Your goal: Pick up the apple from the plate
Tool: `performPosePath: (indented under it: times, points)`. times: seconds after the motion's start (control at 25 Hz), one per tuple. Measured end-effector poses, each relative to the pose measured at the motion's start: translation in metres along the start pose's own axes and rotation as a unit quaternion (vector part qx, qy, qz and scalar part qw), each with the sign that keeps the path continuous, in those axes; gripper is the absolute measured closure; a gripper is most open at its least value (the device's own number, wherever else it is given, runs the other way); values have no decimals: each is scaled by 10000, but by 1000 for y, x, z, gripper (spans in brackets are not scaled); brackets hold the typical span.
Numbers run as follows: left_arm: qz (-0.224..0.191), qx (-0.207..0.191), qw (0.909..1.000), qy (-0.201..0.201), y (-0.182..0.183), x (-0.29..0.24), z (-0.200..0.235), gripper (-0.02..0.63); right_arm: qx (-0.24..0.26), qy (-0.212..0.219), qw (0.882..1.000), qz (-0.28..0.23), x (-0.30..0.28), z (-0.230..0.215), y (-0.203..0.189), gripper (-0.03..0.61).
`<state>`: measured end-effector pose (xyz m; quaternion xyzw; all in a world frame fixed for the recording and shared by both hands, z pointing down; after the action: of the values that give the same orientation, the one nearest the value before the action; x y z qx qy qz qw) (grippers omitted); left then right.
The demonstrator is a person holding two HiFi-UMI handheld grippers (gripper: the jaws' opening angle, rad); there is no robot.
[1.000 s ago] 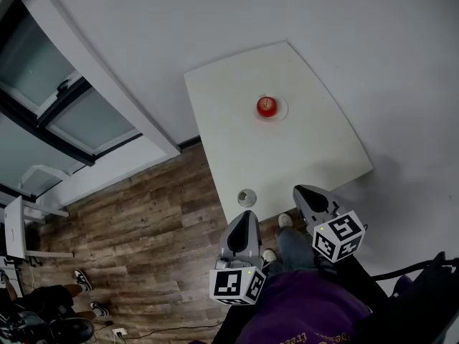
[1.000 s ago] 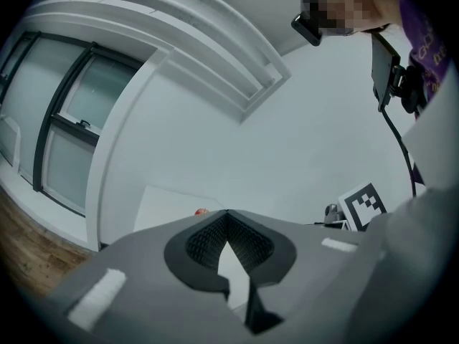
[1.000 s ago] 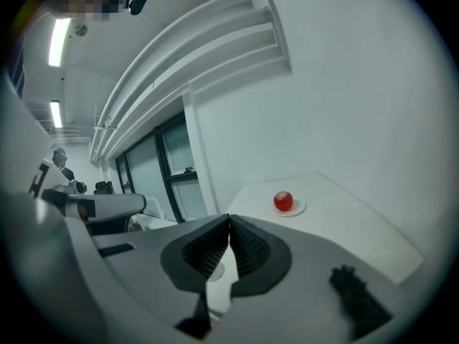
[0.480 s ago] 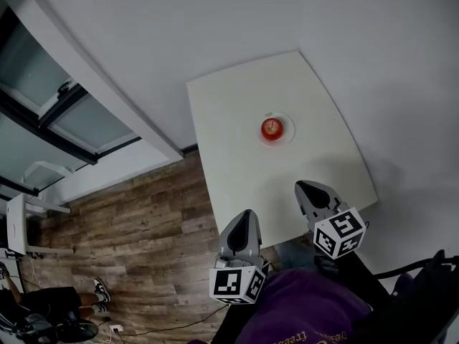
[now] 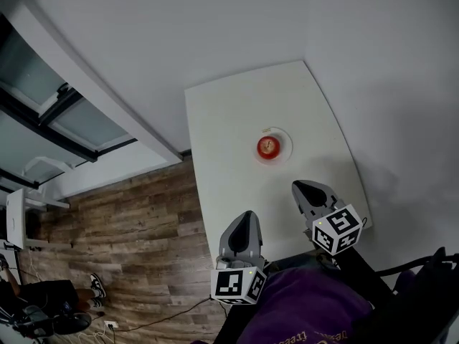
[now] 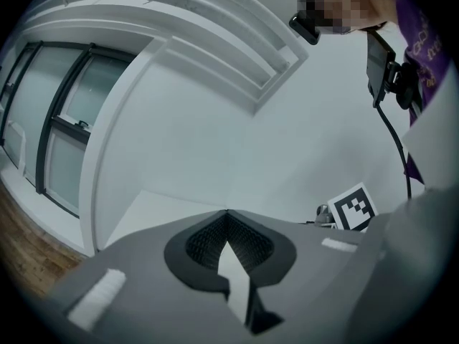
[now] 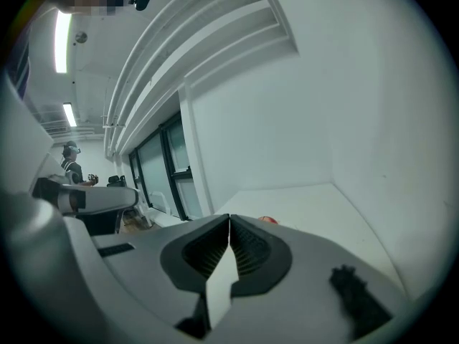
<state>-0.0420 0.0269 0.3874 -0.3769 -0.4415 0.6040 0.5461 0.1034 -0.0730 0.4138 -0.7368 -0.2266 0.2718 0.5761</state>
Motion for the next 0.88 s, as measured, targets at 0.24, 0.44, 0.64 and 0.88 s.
performPosePath:
  times: [0.24, 0.44, 0.64, 0.88]
  points:
    - [64, 0, 10000, 1, -1, -17, 3, 606, 58, -37, 10000, 3, -21, -28, 3, 566]
    - [117, 0, 9999, -50, 4, -24, 16, 606, 157, -63, 9999, 3, -38, -34, 6, 566]
    - [190, -101, 9996, -202, 3, -37, 30, 606, 315, -144, 9992, 176, -55, -37, -2, 566]
    - [314, -4, 9992, -245, -5, -49, 43, 606, 450, -217, 9978, 443, -73, -42, -16, 566]
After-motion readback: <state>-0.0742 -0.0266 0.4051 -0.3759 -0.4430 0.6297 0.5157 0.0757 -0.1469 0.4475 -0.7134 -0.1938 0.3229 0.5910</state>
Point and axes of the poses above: the fingertips, and each gripper's own axes: x backward along the fingers, z to its left, y out of its top, the point moved 5 cm from there along x, backward along the fingers, and after that the axes turned 11 degrees about -z, right-handed, at the moved point
